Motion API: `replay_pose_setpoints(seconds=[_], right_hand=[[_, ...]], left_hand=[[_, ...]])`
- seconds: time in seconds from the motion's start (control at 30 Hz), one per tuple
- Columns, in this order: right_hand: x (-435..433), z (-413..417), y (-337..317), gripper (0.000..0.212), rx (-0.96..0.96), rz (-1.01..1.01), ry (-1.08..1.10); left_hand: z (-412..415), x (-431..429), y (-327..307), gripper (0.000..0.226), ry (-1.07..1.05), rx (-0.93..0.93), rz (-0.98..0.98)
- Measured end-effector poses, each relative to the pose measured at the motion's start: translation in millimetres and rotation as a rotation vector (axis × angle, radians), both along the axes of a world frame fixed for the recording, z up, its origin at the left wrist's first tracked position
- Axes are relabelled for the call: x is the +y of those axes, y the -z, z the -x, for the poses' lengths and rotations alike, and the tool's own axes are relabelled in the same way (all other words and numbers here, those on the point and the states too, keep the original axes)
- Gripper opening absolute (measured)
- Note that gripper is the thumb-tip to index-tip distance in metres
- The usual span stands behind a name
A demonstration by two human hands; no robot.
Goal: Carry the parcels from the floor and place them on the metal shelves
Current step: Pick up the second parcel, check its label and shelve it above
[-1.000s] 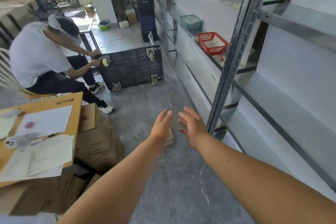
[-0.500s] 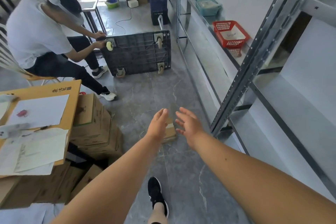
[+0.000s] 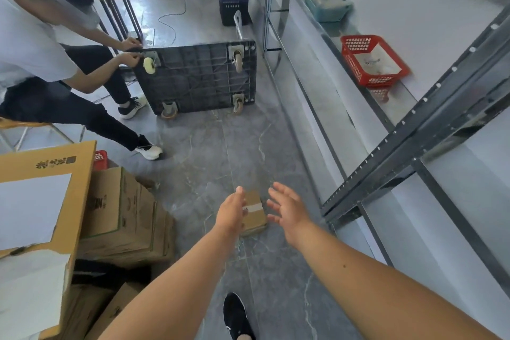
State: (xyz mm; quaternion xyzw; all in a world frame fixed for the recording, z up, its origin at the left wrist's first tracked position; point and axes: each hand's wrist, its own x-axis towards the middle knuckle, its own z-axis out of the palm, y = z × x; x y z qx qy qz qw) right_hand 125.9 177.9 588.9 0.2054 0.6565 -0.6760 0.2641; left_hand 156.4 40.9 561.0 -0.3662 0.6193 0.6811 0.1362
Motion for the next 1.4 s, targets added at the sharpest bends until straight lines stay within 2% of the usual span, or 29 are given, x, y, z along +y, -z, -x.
replay_pose_setpoints(seconds=[0.33, 0.43, 0.6, 0.8, 1.03, 1.17, 1.4], right_hand=[[-21, 51, 79, 0.039, -0.147, -0.073, 0.027], [-17, 59, 120, 0.036, -0.210, -0.115, -0.002], [6, 59, 193, 0.048, -0.323, -0.198, -0.086], [35, 51, 280, 0.049, -0.441, -0.253, -0.095], [27, 78, 357, 0.047, -0.471, -0.267, -0.128], [14, 106, 385, 0.053, -0.473, -0.237, -0.228], [2, 147, 435, 0.052, -0.471, -0.259, -0.250]], left_hand=[[32, -24, 78, 0.038, -0.106, -0.055, -0.019], [37, -28, 114, 0.043, -0.140, -0.111, 0.002], [42, -34, 187, 0.045, -0.189, -0.207, -0.013], [52, -29, 273, 0.038, -0.232, -0.297, -0.010], [73, -24, 358, 0.028, -0.200, -0.353, 0.003], [95, -23, 389, 0.044, -0.157, -0.362, 0.040], [134, -23, 441, 0.044, -0.139, -0.384, 0.054]])
